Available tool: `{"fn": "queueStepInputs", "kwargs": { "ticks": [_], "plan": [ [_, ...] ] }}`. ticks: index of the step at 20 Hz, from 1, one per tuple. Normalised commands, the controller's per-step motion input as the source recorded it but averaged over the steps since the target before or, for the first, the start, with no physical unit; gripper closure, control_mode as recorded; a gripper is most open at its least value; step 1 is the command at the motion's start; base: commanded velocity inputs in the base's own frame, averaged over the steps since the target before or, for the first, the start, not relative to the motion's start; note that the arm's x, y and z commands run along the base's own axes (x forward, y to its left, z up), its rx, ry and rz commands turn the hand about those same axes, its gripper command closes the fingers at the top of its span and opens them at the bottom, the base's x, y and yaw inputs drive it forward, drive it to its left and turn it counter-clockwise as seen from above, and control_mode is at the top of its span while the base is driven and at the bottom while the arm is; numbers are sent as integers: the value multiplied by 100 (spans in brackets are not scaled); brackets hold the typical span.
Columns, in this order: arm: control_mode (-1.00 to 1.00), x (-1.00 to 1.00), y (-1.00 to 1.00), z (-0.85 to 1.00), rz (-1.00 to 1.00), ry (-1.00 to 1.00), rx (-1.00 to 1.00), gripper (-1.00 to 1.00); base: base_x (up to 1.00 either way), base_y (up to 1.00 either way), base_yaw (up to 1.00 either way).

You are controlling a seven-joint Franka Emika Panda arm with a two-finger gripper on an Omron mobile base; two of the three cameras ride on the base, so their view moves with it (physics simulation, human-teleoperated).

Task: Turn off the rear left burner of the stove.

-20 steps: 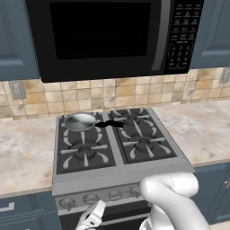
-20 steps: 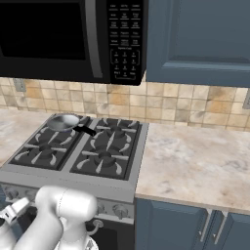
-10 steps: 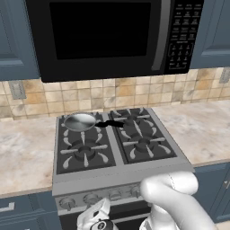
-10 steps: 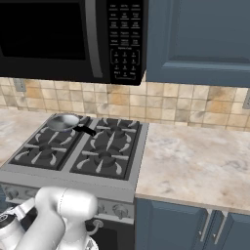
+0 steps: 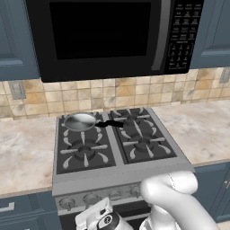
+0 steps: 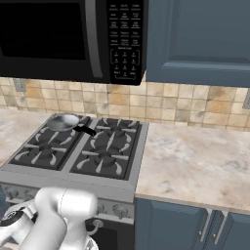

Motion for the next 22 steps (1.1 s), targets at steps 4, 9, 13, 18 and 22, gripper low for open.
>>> {"fn": "queueStepInputs", "kwargs": {
  "ticks": [4, 9, 13, 18, 22],
  "plan": [
    [-100, 29, 24, 17, 12, 0, 27, -100, 0, 0, 0],
    [-100, 23, 16, 11, 8, 0, 28, -100, 0, 0, 0],
    [-100, 33, 9, 25, 5, 0, 28, -100, 0, 0, 0],
    [-100, 32, 13, 23, 3, 0, 27, -100, 0, 0, 0],
    [-100, 32, 13, 31, 1, 0, 27, -100, 0, 0, 0]
  ]
}}
